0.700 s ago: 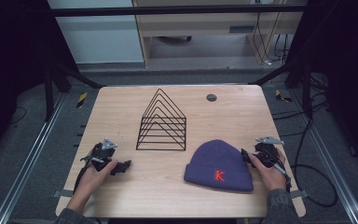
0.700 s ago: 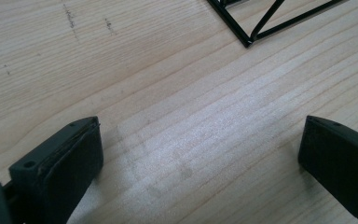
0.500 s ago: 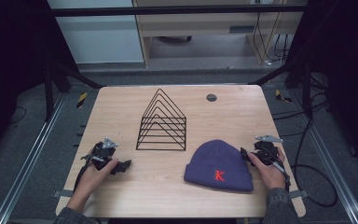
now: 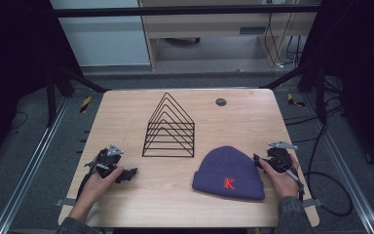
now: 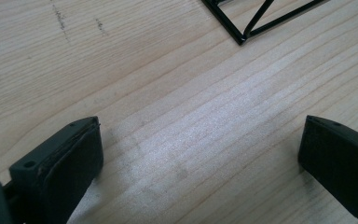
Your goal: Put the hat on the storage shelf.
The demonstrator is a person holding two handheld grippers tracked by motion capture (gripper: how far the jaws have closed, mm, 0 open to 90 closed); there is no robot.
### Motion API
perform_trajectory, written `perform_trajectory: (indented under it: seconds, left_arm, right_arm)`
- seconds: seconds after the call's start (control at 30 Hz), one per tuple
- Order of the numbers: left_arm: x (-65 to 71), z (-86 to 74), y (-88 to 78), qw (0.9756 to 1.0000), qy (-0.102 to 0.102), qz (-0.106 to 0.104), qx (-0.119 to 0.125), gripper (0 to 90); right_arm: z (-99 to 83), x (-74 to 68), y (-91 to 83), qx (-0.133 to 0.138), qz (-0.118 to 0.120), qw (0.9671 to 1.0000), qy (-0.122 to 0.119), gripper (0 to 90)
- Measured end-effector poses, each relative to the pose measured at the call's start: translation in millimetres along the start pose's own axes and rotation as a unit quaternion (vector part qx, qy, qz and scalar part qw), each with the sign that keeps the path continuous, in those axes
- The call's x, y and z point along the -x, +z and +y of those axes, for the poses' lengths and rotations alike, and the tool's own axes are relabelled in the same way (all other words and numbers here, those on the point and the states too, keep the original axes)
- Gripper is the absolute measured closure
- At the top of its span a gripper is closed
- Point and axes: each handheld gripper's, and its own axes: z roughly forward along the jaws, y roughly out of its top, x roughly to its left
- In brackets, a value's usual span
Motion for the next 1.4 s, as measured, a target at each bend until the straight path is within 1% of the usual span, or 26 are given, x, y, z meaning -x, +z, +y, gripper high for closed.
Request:
perform_trajectory:
  seconds: [0.03,0.07,0.1,0.13,0.17,0.2,0.23,0.27,0.3,0.4,0.43,0.53,0.63,0.67,0.7,0.73,0.8,0.9,0.97,1.03,1.1,1.27,1.4]
  left_arm:
    - [0.0,-0.1,0.0,1.0,0.0,0.0,0.0,0.0]
    - [0.0,-0.1,0.0,1.0,0.0,0.0,0.0,0.0]
    - [0.0,-0.1,0.0,1.0,0.0,0.0,0.0,0.0]
    - [0.0,-0.1,0.0,1.0,0.0,0.0,0.0,0.0]
    - [0.1,-0.2,0.0,1.0,0.0,0.0,0.0,0.0]
    - [0.4,-0.4,-0.2,1.0,0.001,-0.001,0.001,0.0]
    - [0.7,-0.5,-0.2,1.0,0.0,-0.002,0.001,0.0]
    - [0.7,-0.5,-0.4,1.0,0.002,-0.001,0.0,0.0]
    - [0.8,-0.4,-0.4,1.0,0.002,-0.002,0.0,0.0]
    - [0.9,-0.2,-0.3,1.0,0.002,-0.002,-0.001,0.0]
    - [0.9,-0.3,-0.3,1.0,0.002,-0.002,0.0,0.0]
    - [1.0,-0.6,-0.4,1.0,0.003,-0.001,0.001,0.0]
    - [1.2,-0.8,-0.4,1.0,0.003,-0.002,0.002,0.0]
    - [1.2,-0.6,-0.4,1.0,0.003,-0.002,0.001,0.0]
    - [1.2,-0.6,-0.4,1.0,0.003,-0.002,0.001,0.0]
    - [1.2,-0.3,-0.3,1.0,0.004,-0.003,0.0,0.0]
    - [1.1,-0.4,-0.3,1.0,0.004,-0.003,0.001,0.0]
    - [1.1,-0.6,-0.3,1.0,0.004,-0.003,0.001,0.0]
    - [1.1,-0.6,-0.3,1.0,0.004,-0.003,0.001,0.0]
    - [1.1,-0.6,-0.3,1.0,0.004,-0.003,0.001,0.0]
    - [1.2,-0.6,-0.3,1.0,0.004,-0.003,0.001,0.0]
    - [1.8,-0.6,0.0,1.0,0.002,-0.005,0.002,0.0]
    - [1.7,-0.5,0.0,1.0,0.003,-0.005,0.002,0.0]
  right_arm:
    - [1.4,1.0,-0.9,-0.003,0.0,1.0,0.0,25.2]
    - [4.1,1.7,-2.7,-0.001,-0.004,1.0,0.005,25.5]
    - [6.0,1.9,-4.6,0.007,-0.001,0.9999,0.009,27.4]
    - [9.3,1.2,-7.2,0.008,0.003,0.9999,0.011,28.2]
    - [13.0,-0.4,-9.3,0.001,0.004,1.0,0.003,28.2]
    - [16.0,-2.3,-10.7,-0.006,-0.002,0.9999,-0.01,28.6]
    - [19.2,-4.0,-12.1,-0.008,0.001,0.9998,-0.016,29.3]
    - [21.5,-5.0,-13.0,-0.01,0.006,0.9998,-0.014,29.2]
    - [24.7,-5.9,-13.8,-0.013,0.011,0.9997,-0.017,28.7]
    - [35.9,-9.6,-15.2,-0.021,0.027,0.9989,-0.031,26.1]
    - [40.3,-12.2,-15.0,-0.027,0.036,0.9983,-0.037,25.5]
    - [51.5,-20.4,-15.8,-0.034,0.052,0.9965,-0.056,25.7]
    - [62.3,-28.5,-14.5,-0.036,0.062,0.9943,-0.08,28.9]
    - [65.2,-31.0,-13.6,-0.037,0.063,0.9937,-0.084,31.4]
    - [65.2,-31.0,-13.6,-0.037,0.063,0.9937,-0.084,31.4]
    - [70.2,-36.9,-11.1,-0.037,0.067,0.9928,-0.092,37.3]
    - [72.1,-41.3,-9.3,-0.039,0.082,0.9918,-0.091,40.8]
    - [72.3,-51.6,-5.8,-0.044,0.101,0.9888,-0.1,43.7]
    - [71.0,-56.7,-3.6,-0.051,0.105,0.9875,-0.106,42.6]
    - [69.9,-61.7,-1.5,-0.059,0.111,0.9863,-0.106,39.8]
    - [69.1,-65.4,1.6,-0.063,0.111,0.986,-0.107,37.4]
    - [66.2,-68.0,9.5,-0.077,0.112,0.9851,-0.105,36.7]
    - [64.5,-68.7,13.5,-0.081,0.117,0.9848,-0.099,36.4]
